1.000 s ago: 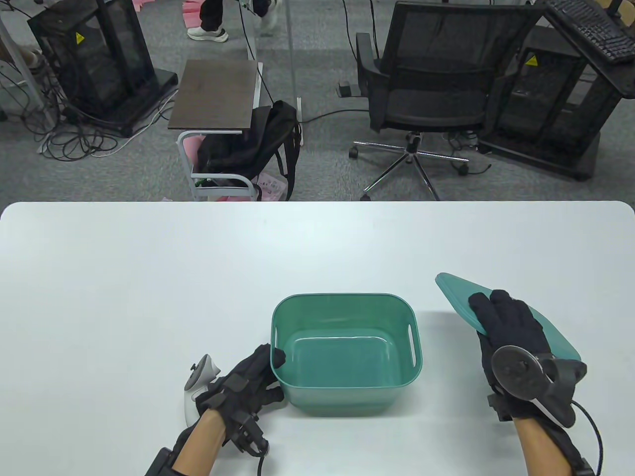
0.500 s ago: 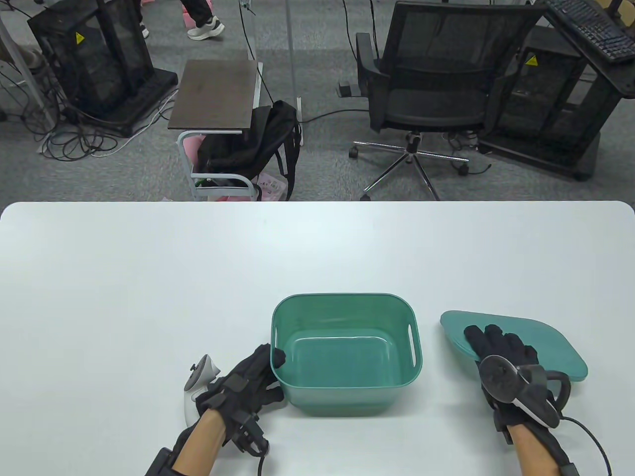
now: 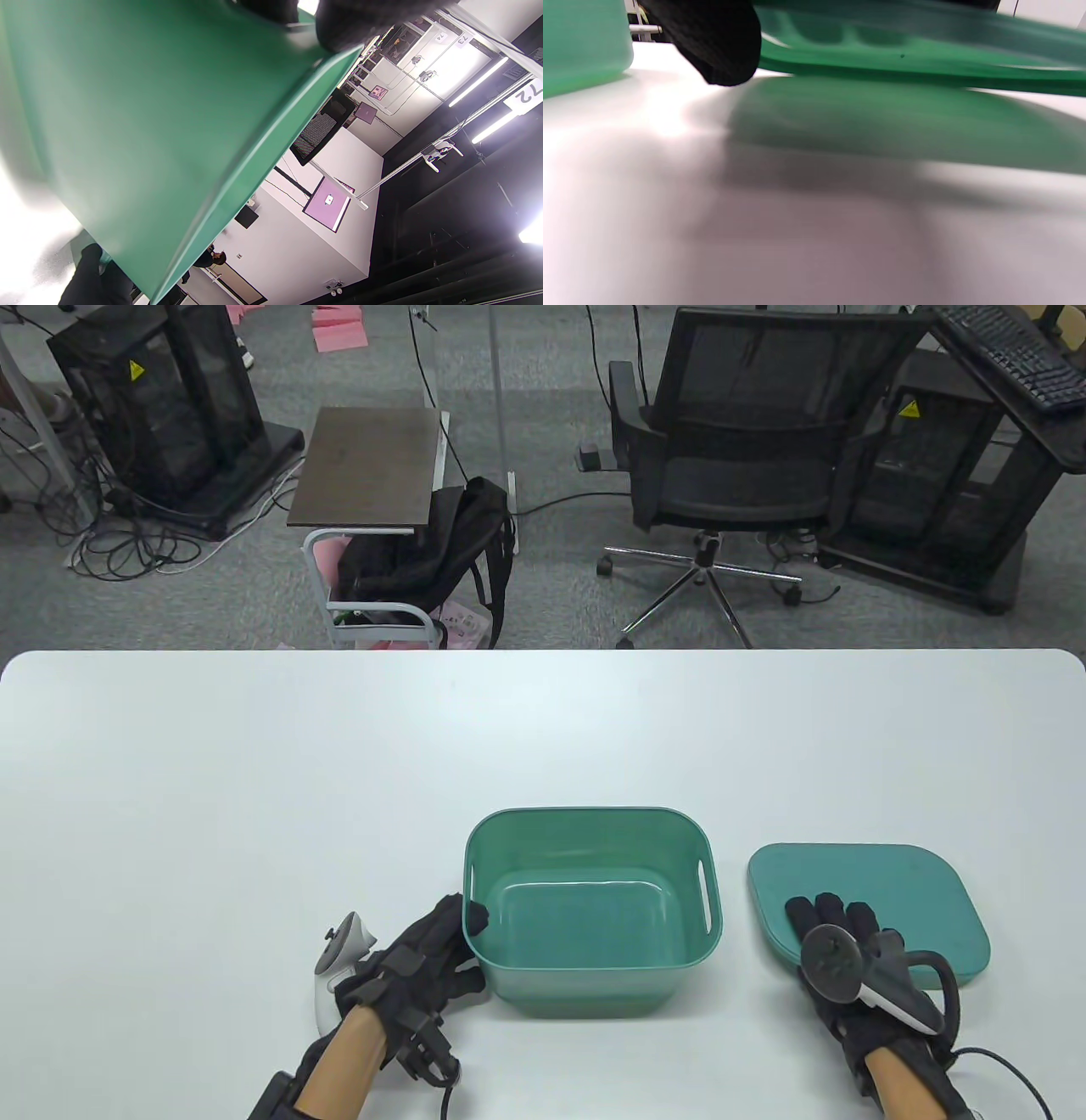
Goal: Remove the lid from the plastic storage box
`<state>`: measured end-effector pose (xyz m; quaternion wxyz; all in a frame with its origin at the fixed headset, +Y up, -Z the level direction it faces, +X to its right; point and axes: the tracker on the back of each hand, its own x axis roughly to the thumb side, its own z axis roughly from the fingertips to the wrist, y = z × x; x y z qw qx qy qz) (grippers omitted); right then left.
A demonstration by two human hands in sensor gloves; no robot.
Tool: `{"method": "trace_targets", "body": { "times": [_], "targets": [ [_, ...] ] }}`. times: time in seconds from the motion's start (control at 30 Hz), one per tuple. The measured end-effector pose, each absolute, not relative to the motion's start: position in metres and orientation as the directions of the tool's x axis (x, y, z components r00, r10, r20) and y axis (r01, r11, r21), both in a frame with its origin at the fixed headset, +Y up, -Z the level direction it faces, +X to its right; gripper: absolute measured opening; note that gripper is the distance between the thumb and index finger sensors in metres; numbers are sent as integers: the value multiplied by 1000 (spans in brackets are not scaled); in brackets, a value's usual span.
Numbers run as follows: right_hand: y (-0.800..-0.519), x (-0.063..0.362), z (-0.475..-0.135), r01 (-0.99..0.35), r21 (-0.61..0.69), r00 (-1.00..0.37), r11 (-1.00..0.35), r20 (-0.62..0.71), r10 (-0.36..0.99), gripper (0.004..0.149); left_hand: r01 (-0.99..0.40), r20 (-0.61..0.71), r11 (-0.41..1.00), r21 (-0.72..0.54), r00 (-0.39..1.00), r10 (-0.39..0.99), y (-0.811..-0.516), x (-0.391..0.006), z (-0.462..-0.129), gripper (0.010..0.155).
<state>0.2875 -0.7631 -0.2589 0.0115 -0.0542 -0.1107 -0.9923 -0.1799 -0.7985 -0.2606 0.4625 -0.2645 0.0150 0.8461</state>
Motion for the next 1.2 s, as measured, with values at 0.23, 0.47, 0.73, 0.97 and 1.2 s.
{"method": "trace_targets", "body": {
  "times": [0.23,0.47,0.73,0.97,1.2],
  "targets": [
    [-774,287,-257,28,342,-994,-939,106,9,80,-791,-461,-571,-219,-432,775,-799,-180,-261,53],
    [-774,291,-259,-52,428,-994,-902,63,87,75,-790,-462,-572,-222,-431,775,-798,-180,-260,53],
    [-773,292,-260,-68,421,-993,-904,57,101,71,-790,-454,-570,-228,-431,779,-799,-182,-261,56],
    [-772,293,-261,-85,420,-993,-904,44,113,70,-776,-447,-600,-194,-474,758,-802,-191,-261,62],
    [-770,293,-264,-100,419,-992,-903,31,124,70,-810,-425,-573,-126,-478,769,-804,-205,-262,67]
  ]
}}
